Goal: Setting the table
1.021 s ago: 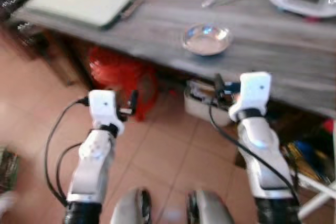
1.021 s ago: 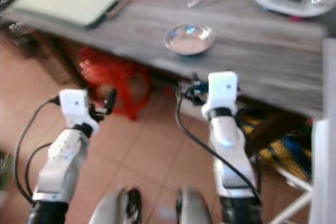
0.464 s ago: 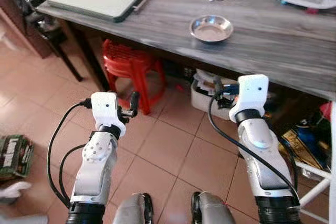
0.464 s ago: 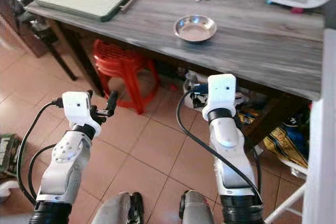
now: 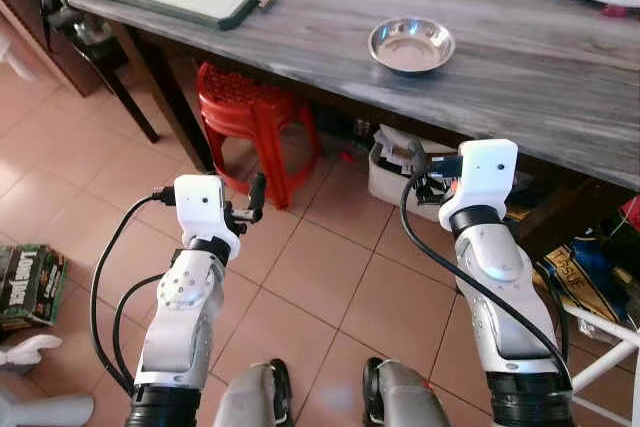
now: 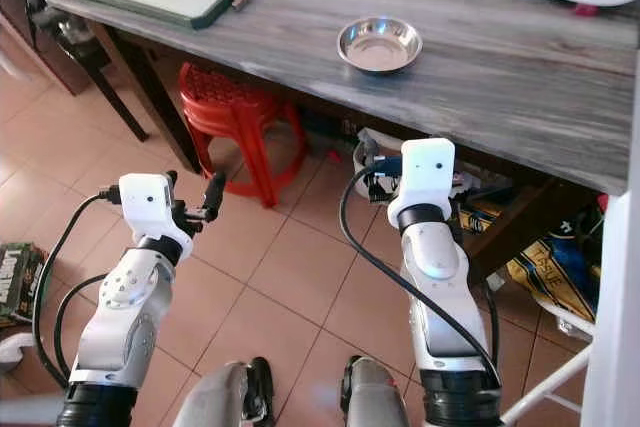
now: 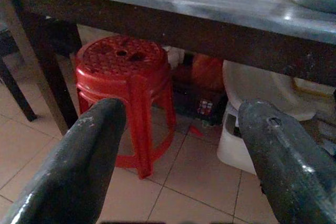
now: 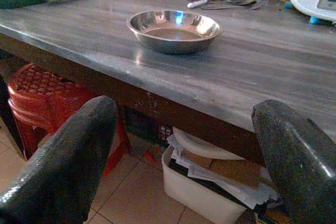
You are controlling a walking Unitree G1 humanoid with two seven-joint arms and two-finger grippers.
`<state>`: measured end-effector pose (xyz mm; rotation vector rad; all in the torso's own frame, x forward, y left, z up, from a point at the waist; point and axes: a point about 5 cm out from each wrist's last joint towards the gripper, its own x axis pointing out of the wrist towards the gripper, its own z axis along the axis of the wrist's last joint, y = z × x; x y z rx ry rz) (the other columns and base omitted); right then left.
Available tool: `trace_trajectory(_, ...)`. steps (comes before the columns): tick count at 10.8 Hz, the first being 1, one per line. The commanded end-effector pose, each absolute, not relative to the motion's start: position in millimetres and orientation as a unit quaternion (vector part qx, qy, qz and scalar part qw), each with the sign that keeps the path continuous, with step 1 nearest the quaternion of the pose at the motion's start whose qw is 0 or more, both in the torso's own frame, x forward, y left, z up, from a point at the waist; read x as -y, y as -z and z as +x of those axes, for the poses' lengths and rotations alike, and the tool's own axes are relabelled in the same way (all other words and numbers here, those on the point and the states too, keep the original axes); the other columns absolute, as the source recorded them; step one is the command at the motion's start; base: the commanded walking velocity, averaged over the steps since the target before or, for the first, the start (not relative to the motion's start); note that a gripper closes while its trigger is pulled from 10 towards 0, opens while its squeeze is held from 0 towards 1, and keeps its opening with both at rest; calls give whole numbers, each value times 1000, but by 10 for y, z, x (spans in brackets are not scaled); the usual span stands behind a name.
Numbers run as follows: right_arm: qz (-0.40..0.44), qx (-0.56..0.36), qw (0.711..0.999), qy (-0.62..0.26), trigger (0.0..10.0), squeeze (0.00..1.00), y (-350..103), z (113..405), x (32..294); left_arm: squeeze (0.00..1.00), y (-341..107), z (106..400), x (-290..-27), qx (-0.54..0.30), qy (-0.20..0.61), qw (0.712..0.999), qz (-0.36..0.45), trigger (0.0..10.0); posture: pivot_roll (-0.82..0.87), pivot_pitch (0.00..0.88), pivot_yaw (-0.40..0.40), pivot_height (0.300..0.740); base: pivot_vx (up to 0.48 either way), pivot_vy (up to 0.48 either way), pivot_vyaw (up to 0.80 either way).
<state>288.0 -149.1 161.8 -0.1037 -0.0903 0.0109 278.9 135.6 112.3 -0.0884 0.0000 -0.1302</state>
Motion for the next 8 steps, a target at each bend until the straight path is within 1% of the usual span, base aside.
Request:
trace_trajectory(1,-48,40,998,-6,10000,0,-1604,2872,1495,0,-1106,2782,-1374,-5,63,997,-40,10000,-53,174,68,740,-262,0,-800)
trace_trajectory(4,-48,40,998,-6,10000,0,-1606,2881,1502,0,-1106,2781,-1360,-5,65,997,-42,10000,-54,173,68,740,-313,0,-800)
trace_trajectory(6,-46,39,998,-8,10000,0,-1603,2879,1498,0,-1110,2779,-1357,-3,66,997,-40,10000,-53,175,69,740,0,0,-800)
trace_trajectory(8,-44,38,998,-9,10000,0,-1596,2877,1494,0,-1111,2775,-1356,-2,66,997,-39,10000,-52,174,66,740,0,0,-528)
